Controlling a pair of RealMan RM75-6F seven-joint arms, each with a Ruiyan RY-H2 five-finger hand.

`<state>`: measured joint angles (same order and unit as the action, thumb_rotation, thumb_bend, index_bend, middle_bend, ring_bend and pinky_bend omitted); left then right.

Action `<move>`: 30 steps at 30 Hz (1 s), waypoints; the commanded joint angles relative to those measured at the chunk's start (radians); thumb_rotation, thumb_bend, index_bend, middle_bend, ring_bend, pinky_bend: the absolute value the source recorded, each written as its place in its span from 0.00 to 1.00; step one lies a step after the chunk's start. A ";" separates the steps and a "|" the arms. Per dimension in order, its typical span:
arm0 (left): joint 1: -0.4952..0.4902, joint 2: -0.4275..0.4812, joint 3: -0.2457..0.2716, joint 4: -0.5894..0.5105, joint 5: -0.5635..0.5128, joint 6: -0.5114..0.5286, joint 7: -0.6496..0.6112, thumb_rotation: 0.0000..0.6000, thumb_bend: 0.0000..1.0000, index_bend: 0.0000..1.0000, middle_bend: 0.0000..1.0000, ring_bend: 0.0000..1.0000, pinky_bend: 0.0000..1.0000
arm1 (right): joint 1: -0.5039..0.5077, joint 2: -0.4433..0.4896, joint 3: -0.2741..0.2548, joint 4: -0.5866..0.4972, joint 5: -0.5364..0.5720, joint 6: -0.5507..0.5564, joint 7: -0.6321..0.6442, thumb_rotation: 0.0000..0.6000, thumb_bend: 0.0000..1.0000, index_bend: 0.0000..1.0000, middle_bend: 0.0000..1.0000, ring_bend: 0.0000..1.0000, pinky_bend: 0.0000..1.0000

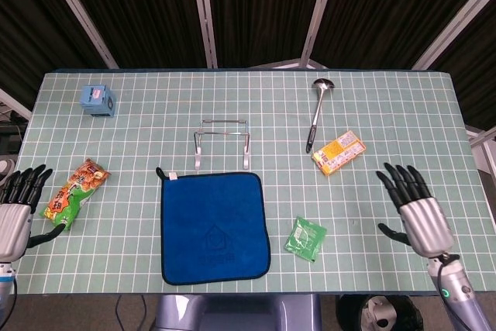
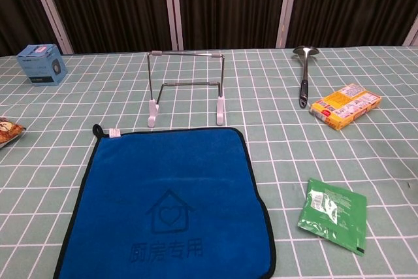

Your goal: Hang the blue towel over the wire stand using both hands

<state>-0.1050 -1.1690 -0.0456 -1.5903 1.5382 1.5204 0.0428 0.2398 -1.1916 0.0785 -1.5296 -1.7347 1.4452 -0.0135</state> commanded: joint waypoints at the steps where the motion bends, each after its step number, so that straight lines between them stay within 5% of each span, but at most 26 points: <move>1: -0.007 -0.009 -0.006 0.001 -0.016 -0.014 0.020 1.00 0.00 0.00 0.00 0.00 0.00 | 0.182 -0.007 0.010 0.021 -0.126 -0.164 0.111 1.00 0.00 0.00 0.00 0.00 0.00; 9: -0.012 -0.029 -0.019 0.015 -0.060 -0.037 0.057 1.00 0.00 0.00 0.00 0.00 0.00 | 0.390 -0.169 0.029 0.152 -0.194 -0.330 0.142 1.00 0.01 0.00 0.00 0.00 0.00; 14: -0.012 -0.036 -0.030 0.029 -0.087 -0.044 0.050 1.00 0.00 0.00 0.00 0.00 0.00 | 0.469 -0.275 -0.002 0.241 -0.231 -0.396 0.128 1.00 0.05 0.00 0.00 0.00 0.00; 30: -0.018 -0.046 -0.029 0.041 -0.099 -0.059 0.064 1.00 0.00 0.00 0.00 0.00 0.00 | 0.565 -0.450 -0.090 0.461 -0.261 -0.381 0.080 1.00 0.10 0.03 0.02 0.00 0.00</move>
<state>-0.1232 -1.2153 -0.0752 -1.5490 1.4386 1.4615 0.1069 0.7985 -1.6316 -0.0100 -1.0770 -2.0041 1.0646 0.0679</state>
